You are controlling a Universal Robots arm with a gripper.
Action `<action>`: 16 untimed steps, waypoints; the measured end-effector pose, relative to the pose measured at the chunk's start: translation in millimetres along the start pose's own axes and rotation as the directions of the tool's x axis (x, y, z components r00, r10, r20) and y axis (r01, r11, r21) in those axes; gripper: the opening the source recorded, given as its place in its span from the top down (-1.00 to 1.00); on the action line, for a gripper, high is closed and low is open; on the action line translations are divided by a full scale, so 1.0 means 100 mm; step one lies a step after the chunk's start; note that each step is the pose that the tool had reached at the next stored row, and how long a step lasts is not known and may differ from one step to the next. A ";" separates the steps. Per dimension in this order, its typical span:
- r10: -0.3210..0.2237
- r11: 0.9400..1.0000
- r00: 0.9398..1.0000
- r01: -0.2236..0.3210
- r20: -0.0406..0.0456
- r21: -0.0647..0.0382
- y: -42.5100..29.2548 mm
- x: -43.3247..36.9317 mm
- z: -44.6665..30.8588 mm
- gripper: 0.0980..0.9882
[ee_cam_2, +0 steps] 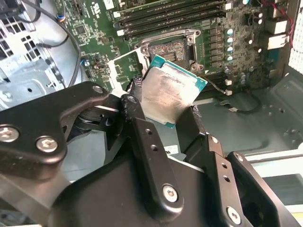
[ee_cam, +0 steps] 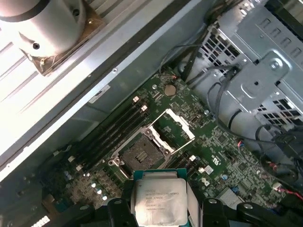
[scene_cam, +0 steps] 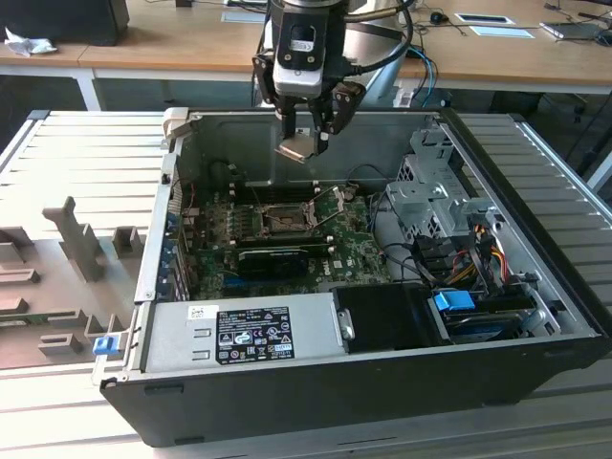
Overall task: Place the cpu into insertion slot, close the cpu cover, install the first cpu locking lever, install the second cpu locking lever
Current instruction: 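Place the cpu into insertion slot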
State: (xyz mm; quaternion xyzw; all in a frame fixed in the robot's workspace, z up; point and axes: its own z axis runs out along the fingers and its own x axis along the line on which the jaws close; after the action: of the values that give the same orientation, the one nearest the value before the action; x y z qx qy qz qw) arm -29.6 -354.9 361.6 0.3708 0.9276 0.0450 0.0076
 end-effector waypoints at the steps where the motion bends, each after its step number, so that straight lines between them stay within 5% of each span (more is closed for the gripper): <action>1: 0.012 1.000 1.000 -0.012 0.001 0.000 0.000 0.000 0.001 0.03; 16: 0.171 0.985 0.985 -0.170 0.015 -0.004 -0.002 0.000 0.022 0.03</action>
State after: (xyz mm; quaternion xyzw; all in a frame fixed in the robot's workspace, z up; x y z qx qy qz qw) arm -29.6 -354.9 359.5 0.4491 0.8923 0.0441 0.0115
